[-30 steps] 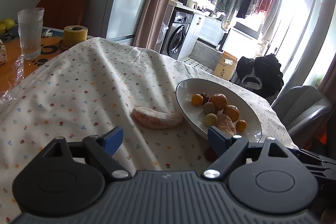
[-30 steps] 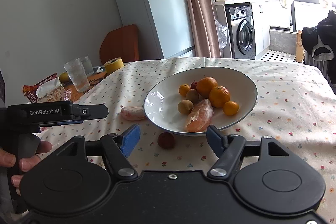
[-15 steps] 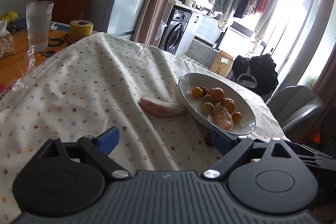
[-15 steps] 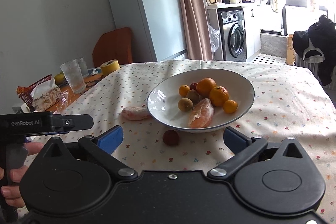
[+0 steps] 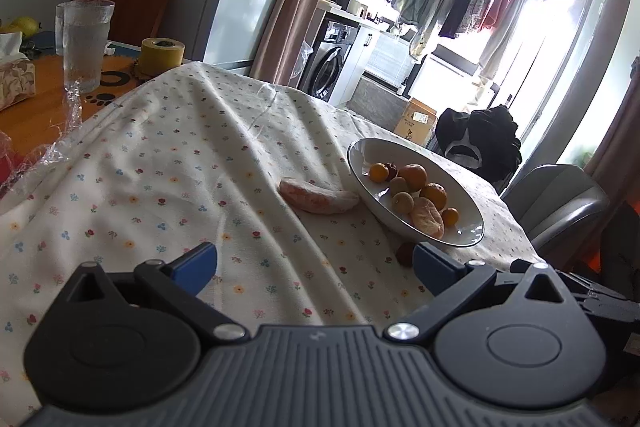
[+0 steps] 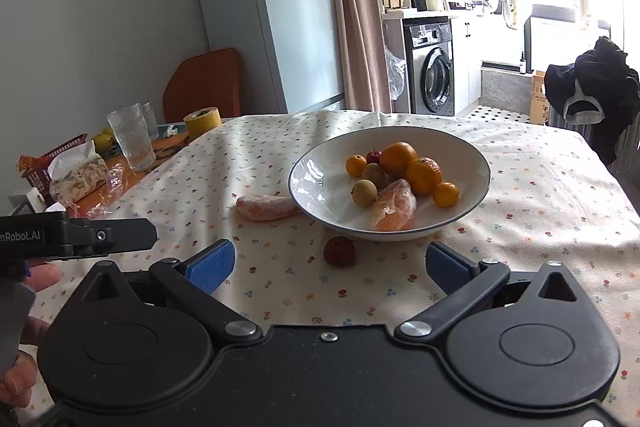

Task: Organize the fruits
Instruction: 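Withdraw both open grippers from the bowl toward the red plum and pink sweet potato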

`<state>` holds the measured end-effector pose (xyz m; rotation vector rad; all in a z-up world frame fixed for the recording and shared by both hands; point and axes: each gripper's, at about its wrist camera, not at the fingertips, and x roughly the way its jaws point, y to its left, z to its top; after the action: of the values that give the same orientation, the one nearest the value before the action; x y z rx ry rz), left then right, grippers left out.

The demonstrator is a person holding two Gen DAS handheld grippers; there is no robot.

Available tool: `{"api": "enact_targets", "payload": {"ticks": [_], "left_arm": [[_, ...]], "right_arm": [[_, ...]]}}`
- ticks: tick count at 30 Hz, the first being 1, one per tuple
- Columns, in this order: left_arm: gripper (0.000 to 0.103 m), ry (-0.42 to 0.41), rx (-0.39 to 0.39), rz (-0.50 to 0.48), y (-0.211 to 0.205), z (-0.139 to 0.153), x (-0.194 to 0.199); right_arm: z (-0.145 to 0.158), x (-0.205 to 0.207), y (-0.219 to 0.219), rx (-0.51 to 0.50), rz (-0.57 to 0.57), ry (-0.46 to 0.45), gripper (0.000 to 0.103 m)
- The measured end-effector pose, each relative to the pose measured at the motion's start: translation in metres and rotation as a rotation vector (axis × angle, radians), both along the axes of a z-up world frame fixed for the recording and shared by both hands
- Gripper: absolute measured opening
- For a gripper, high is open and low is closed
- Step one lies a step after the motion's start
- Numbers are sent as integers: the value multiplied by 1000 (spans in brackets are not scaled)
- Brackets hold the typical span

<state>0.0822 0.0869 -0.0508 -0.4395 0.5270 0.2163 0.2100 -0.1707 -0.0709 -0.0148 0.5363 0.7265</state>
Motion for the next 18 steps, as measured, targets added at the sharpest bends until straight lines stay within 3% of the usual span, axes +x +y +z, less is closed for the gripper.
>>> {"api": "enact_targets", "payload": {"ticks": [14,18], "left_arm": [[103,-16,-20,44,23,-13,-11],[103,16,-26,63,28,-20,-7]], "right_arm": [[-13,1,23,-26,-20,46,102],[-17,7,30,-43,-50,68,95]]}}
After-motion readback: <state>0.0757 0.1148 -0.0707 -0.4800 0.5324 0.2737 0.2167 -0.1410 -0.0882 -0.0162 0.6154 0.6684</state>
